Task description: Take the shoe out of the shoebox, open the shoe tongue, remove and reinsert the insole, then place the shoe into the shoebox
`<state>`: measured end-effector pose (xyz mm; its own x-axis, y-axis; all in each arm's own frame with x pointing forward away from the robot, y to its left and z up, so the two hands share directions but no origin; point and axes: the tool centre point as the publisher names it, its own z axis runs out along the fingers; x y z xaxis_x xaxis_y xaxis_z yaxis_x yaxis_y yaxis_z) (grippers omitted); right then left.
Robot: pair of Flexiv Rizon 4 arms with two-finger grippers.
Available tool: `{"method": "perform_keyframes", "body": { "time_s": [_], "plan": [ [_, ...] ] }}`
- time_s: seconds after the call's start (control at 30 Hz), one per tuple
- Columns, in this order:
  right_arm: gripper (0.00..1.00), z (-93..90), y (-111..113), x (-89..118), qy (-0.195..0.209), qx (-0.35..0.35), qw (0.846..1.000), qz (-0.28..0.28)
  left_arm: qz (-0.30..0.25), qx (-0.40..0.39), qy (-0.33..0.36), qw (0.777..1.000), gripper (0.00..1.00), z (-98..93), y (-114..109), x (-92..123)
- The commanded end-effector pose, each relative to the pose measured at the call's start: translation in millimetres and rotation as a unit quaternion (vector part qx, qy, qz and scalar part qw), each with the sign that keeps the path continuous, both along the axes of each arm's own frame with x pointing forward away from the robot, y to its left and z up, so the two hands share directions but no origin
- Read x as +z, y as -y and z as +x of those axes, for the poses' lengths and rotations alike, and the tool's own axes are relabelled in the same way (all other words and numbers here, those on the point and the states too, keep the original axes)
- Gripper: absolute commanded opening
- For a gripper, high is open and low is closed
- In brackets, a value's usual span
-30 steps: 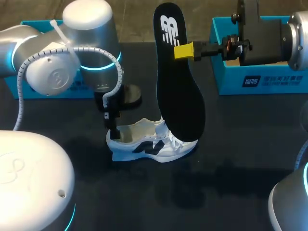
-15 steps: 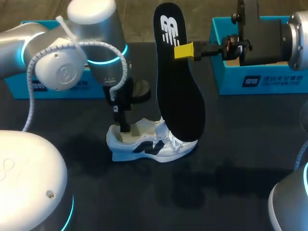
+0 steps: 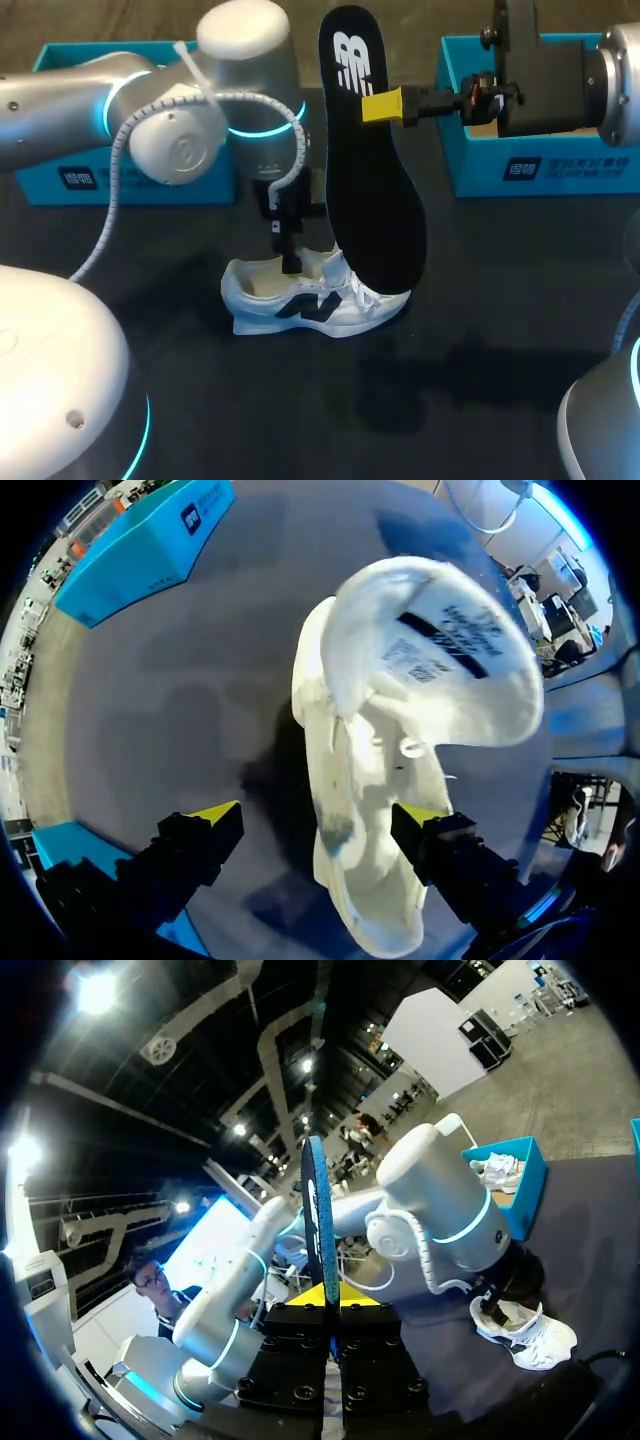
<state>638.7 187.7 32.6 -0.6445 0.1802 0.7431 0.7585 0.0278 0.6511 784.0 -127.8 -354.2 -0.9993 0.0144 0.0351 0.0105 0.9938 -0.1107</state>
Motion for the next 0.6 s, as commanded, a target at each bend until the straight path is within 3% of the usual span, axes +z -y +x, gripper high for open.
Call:
{"method": "perform_keyframes", "body": {
  "time_s": [0.03, 0.3, 0.37, 0.53, 0.6],
  "plan": [
    [0.0, 3.4, -5, 1, -0.001, 0.001, 1.0, -0.001, 0.004, -0.001, -0.009, 1.0, 0.89, 9.1, 9, -18],
    [0.0, 3.4, -5, 1, -0.001, 0.001, 1.0, -0.001, 0.006, 0.002, -0.021, 1.0, 0.7, 11.1, 8, -34],
    [0.0, 3.4, -5, 1, -0.001, 0.001, 1.0, -0.001, 0.004, 0.003, -0.024, 1.0, 0.53, 10.9, 8, -34],
    [0.0, 3.4, -5, 1, -0.001, 0.001, 1.0, -0.001, -0.003, -0.003, -0.028, 1.0, 0.39, 8.0, 6, -34],
    [0.0, 3.4, -5, 1, -0.001, 0.001, 1.0, -0.001, -0.004, -0.005, -0.03, 1.0, 0.27, 6.0, 5, -36]
  ]
}}
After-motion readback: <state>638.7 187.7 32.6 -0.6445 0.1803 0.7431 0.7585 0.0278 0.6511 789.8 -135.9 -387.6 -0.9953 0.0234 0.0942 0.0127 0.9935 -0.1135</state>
